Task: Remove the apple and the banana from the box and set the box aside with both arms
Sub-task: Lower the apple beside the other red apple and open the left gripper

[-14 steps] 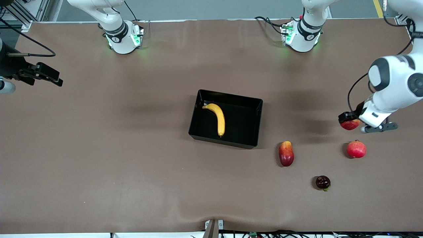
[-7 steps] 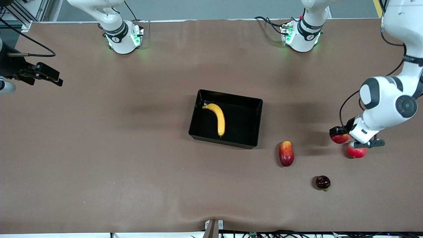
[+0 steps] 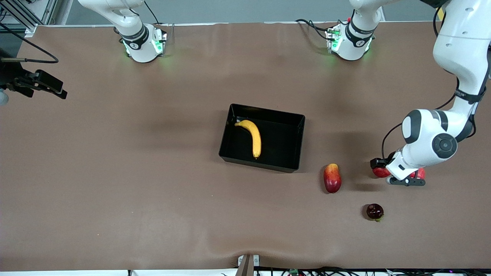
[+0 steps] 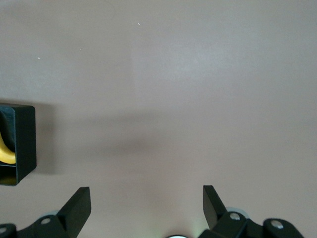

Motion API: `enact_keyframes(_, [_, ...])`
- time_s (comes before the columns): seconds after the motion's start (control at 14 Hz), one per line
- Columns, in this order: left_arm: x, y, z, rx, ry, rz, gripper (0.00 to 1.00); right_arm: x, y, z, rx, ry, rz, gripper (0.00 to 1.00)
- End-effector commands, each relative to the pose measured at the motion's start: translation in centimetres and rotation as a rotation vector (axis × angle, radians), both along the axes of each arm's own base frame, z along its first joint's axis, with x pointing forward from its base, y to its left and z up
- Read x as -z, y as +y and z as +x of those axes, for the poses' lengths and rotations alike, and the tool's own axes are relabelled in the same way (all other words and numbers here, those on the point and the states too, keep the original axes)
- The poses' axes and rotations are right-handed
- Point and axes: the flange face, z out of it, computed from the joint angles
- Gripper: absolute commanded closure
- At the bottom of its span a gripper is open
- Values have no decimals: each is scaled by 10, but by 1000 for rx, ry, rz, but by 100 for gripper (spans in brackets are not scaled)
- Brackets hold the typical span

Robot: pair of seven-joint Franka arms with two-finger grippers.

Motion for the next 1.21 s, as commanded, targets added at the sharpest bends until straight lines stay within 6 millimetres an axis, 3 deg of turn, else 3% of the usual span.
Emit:
enact_keyframes(0.0, [5, 0, 12, 5, -10, 10, 36, -7, 3, -3, 3, 2, -15, 0])
enact_keyframes(0.07, [1, -1, 14, 11, -16, 10, 0, -7, 4, -2, 2, -3, -15, 0])
enact_keyframes(0.21, [-18, -16, 19, 34, -45, 8, 0, -6, 3, 2, 5, -21, -17, 0])
enact_keyframes(0.5, [-105, -31, 27, 55, -53, 56, 0, -4, -8, 22, 23, -116, -16, 0])
enact_keyframes(0.71, [-178, -73, 28, 87, 14, 49, 0, 1, -15, 27, 31, -122, -19, 0])
enact_keyframes(0.86, [-207, -106, 16, 63, 54, 50, 0, 1, -19, 27, 37, -119, -16, 0])
enact_keyframes(1.0, [-222, -146, 6, 24, 41, 40, 0, 4, -17, 26, 32, -104, -15, 0])
enact_keyframes(1.14, [-223, -203, -8, 10, 34, 20, 0, 7, -11, 23, 22, -77, -12, 0])
